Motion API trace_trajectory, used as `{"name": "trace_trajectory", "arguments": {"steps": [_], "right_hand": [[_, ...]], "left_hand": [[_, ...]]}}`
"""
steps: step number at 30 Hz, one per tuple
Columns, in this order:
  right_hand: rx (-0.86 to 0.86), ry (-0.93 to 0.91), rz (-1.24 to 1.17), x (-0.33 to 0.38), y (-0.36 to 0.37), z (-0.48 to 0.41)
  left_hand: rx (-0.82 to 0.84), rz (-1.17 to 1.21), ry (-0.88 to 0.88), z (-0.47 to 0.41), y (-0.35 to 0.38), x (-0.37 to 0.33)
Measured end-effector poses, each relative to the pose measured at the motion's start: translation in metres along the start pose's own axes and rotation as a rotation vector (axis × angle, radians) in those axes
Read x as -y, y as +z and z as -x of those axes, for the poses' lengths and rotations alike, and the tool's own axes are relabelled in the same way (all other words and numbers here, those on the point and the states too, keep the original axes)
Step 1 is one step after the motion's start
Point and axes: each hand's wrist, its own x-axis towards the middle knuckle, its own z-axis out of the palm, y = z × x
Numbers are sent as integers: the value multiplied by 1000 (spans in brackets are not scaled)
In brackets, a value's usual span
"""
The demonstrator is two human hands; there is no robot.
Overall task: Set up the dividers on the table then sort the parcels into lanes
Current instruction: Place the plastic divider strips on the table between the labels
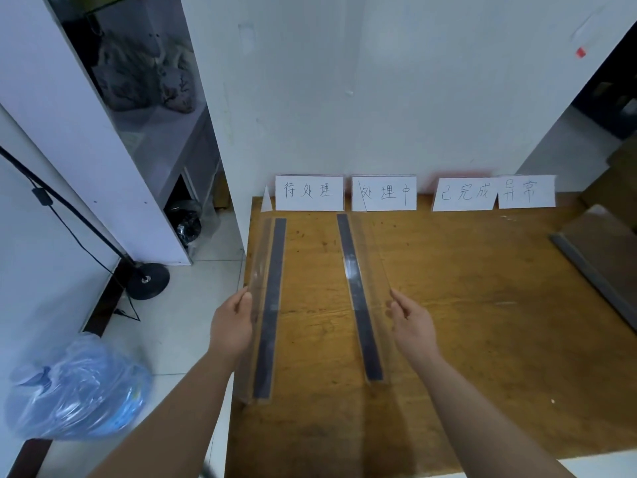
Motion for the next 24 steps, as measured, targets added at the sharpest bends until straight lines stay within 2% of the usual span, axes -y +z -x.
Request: {"name": "trace_trajectory", "arguments": {"steps": [24], "right_hand": [[-77,-12,55,-7,-4,-11]], "left_hand": [[-99,-19,-10,-11,29,-13]]}}
